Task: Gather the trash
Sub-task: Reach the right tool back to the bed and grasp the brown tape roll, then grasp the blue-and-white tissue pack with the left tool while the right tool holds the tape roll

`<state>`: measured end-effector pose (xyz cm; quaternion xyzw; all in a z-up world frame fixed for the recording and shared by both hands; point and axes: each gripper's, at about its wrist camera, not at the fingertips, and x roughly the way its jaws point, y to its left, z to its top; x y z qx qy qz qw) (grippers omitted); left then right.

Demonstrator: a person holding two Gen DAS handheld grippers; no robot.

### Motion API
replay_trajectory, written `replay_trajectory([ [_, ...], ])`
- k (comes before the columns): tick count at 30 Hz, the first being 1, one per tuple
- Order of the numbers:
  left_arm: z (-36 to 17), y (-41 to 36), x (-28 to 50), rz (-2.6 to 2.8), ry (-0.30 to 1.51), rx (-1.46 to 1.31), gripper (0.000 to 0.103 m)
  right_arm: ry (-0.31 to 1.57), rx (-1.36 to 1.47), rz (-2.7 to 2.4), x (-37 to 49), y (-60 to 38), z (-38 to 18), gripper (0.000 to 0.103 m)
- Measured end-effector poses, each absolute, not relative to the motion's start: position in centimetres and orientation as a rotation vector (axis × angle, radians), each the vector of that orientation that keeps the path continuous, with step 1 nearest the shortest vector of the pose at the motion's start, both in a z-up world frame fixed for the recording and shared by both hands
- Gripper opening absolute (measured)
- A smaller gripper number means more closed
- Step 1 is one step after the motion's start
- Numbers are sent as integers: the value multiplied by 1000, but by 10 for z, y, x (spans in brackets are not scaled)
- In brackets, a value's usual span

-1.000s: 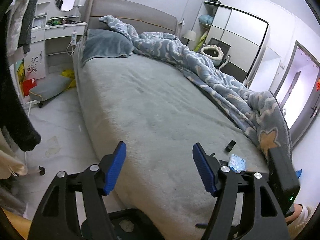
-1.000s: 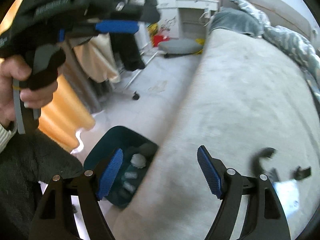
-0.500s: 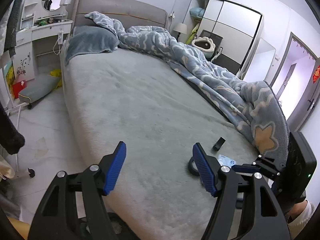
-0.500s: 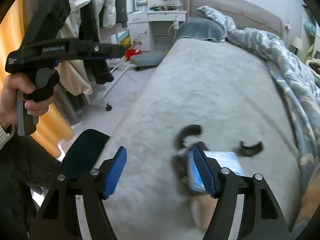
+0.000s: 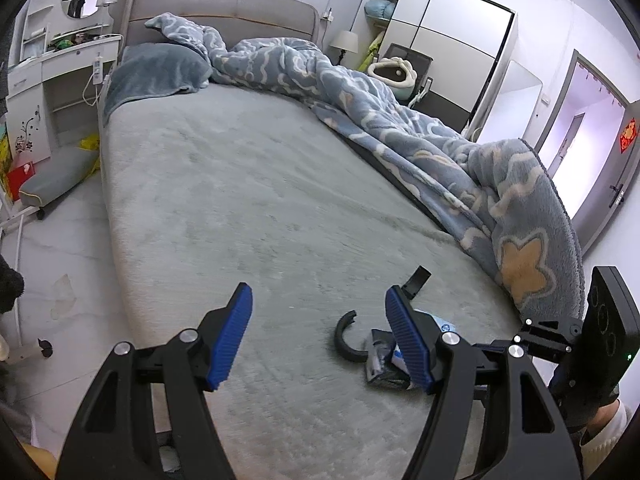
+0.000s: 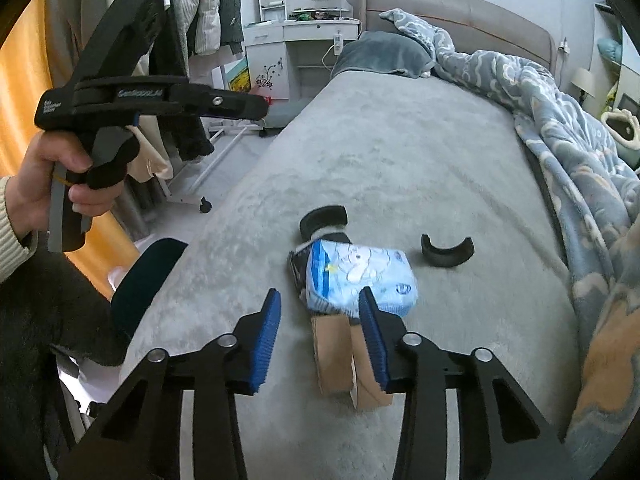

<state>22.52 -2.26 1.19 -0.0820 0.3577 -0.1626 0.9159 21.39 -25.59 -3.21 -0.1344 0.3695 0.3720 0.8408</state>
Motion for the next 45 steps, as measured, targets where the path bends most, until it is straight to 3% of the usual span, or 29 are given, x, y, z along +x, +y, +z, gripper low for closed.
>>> replay_trajectory([
  [9,7,-48,231,-381,743,-146,71,811,-346,774,213,-252,-45,20],
  [18,-4,-72,234,-434,762,-61,71,798,-175,780,222,-283,-35,19],
  [27,-16,-105,228,-527,766,34,73,659,72,664,232,-343,-5,19],
  [30,-21,-119,224,-574,772,70,74,641,97,632,233,-355,-2,19],
  [34,-29,-137,221,-652,803,112,82,642,110,627,233,-363,-3,19],
  [45,-46,-150,235,-656,855,127,85,655,112,634,231,-376,-10,19],
])
